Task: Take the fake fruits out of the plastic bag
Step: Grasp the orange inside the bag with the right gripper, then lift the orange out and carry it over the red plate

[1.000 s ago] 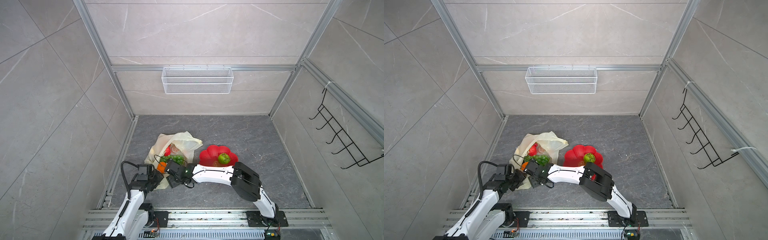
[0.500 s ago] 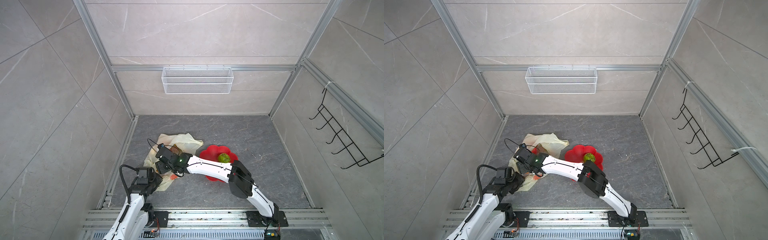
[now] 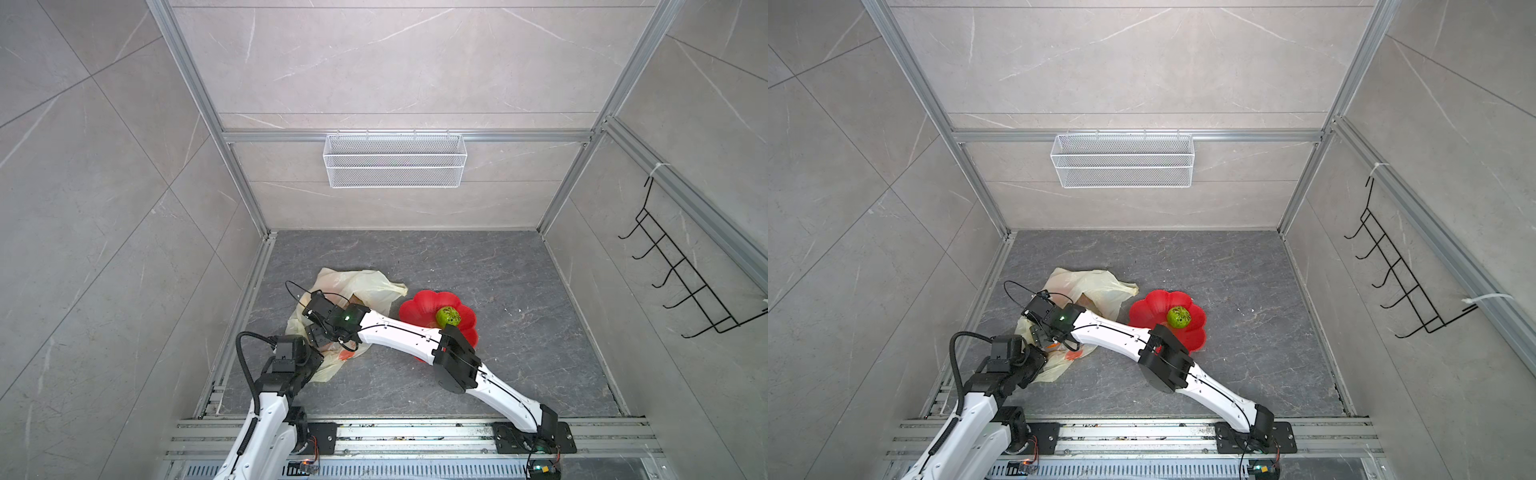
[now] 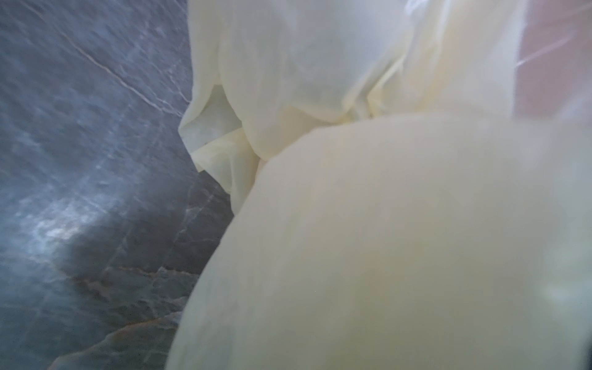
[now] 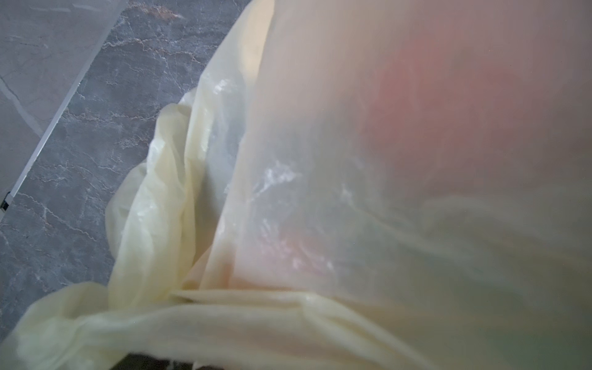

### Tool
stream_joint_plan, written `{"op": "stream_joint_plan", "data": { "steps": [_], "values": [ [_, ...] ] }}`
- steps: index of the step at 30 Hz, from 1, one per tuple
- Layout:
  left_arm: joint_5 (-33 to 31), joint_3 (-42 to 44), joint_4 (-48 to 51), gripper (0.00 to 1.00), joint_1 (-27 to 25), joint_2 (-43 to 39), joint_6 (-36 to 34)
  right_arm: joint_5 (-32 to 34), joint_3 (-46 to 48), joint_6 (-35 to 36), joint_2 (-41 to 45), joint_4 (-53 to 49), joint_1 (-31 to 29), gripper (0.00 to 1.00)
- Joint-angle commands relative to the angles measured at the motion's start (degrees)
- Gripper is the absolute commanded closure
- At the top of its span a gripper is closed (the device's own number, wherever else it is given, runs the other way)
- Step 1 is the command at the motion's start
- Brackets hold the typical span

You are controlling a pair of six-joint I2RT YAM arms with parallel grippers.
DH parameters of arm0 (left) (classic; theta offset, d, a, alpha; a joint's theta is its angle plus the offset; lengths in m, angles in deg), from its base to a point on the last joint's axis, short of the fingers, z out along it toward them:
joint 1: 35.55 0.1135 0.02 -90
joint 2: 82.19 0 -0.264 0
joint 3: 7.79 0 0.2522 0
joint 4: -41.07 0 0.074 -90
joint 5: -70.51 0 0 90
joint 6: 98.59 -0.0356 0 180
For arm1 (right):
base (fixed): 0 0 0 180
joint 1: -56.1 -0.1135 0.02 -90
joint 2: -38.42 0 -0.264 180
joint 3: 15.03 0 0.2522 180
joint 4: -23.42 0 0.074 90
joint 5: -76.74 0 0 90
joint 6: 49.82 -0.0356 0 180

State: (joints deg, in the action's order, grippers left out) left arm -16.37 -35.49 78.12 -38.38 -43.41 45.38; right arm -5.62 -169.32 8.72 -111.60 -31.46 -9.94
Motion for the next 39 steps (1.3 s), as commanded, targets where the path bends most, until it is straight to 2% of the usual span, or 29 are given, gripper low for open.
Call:
{"op": "stream_joint_plan", "data": {
  "steps": [1, 11, 15, 27, 36, 39],
  "values": [
    [-0.5, 0.1, -0.4, 0.7, 0.4, -0.7, -0.5, -0.3, -3.0, 0.5, -2.9, -3.8, -0.4, 0.19],
    [-0.5, 0.1, -0.2, 0.7, 0.4, -1.5, -0.6, 2.1, -5.4, 0.4, -5.6, -6.1, -0.6, 0.27],
    [-0.8, -0.5, 0.2, 0.69, 0.4, -1.2, -0.9, 3.3, -4.5, 0.3, -3.8, -7.3, -0.6, 0.31],
    [-1.2, -3.2, -1.6, 0.69, 0.4, 1.4, -5.5, 2.0, 17.7, -0.3, 15.1, 1.9, -0.6, 0.33],
    [3.8, -8.9, -9.4, 0.7, 0.4, 13.6, -12.8, 3.9, 35.0, -1.9, 27.4, 8.4, 0.3, 0.33],
    [4.2, -11.6, -10.4, 0.74, 0.6, 17.5, -16.4, 4.5, 40.9, -1.9, 32.2, 11.1, 1.0, 0.33]
  ]
}}
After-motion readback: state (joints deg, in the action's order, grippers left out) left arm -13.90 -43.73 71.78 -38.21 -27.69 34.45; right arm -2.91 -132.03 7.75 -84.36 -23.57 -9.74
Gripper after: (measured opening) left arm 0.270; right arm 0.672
